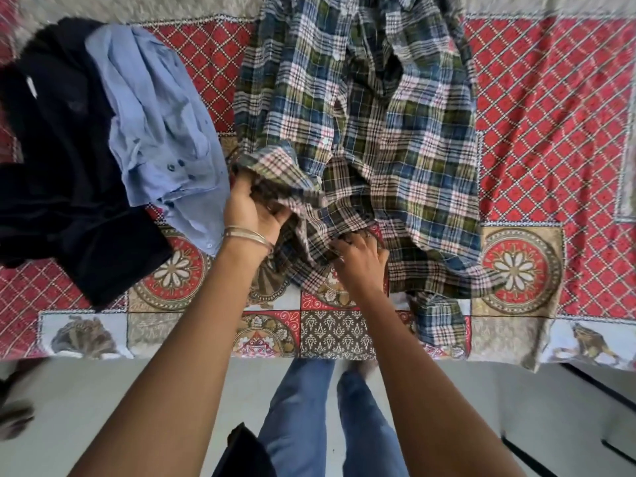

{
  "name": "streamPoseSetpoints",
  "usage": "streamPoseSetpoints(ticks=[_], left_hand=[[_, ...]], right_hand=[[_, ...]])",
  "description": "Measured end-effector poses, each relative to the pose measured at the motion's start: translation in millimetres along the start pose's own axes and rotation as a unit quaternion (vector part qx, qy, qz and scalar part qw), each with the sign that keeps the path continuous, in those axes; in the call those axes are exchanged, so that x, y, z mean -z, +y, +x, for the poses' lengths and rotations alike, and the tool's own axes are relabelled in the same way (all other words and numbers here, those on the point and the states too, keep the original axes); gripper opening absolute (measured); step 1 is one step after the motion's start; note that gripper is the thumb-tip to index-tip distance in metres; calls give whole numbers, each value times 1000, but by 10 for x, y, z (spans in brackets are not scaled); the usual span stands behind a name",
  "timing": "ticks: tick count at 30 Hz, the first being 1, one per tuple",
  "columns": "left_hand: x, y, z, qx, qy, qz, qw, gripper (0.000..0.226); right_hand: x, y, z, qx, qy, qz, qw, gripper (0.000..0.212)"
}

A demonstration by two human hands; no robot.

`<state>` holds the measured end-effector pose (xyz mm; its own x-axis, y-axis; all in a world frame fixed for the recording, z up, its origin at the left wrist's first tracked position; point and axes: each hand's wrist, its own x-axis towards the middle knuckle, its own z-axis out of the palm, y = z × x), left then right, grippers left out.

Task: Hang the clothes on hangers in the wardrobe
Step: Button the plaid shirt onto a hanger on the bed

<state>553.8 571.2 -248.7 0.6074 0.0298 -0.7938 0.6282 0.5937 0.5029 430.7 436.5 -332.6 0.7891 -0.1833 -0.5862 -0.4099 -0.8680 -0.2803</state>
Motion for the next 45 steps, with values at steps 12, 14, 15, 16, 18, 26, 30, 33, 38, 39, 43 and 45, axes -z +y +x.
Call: streamPoseSetpoints(ticks=[12, 14, 15, 16, 18, 26, 30, 33, 38, 39, 43, 45], left_hand=[[422, 385, 233, -86, 41, 83, 992, 51], [449, 419, 239, -122, 46, 112, 985, 45], [472, 421, 261, -145, 55, 148, 977, 38], [466, 420, 235, -177, 62, 202, 961, 28], [490, 341, 170, -215, 69, 342, 912, 24], [1054, -256, -93, -32, -146, 842, 519, 22], [1295, -436, -145, -15, 182, 850, 494, 30], [1506, -399, -92, 29, 316, 597, 737, 29], [1311, -513, -112, 116, 221, 277, 928, 27], [1214, -559, -121, 63, 206, 276, 937, 40], [954, -799, -267, -39, 130, 184, 973, 52], [843, -868, -322, -64, 135, 180, 972, 51]], right_hand=[[-239, -635, -804, 232, -67, 186, 952, 28], [-334, -780, -899, 307, -255, 143, 906, 38], [-370, -769, -872, 325, -311, 109, 887, 39], [-372, -723, -836, 317, -328, 95, 885, 38], [-333, -537, -752, 213, -254, 139, 933, 29], [-92, 334, -382, -156, 39, 85, 983, 53], [-5, 342, -184, -206, -5, -19, 978, 75], [-38, 341, -141, -219, -3, -15, 976, 57], [-88, 359, -211, -242, 126, 128, 954, 28], [-73, 368, -223, -237, 152, 156, 947, 27], [-1, 396, -337, -197, 195, 265, 924, 24], [18, 417, -367, -198, 204, 318, 904, 26]])
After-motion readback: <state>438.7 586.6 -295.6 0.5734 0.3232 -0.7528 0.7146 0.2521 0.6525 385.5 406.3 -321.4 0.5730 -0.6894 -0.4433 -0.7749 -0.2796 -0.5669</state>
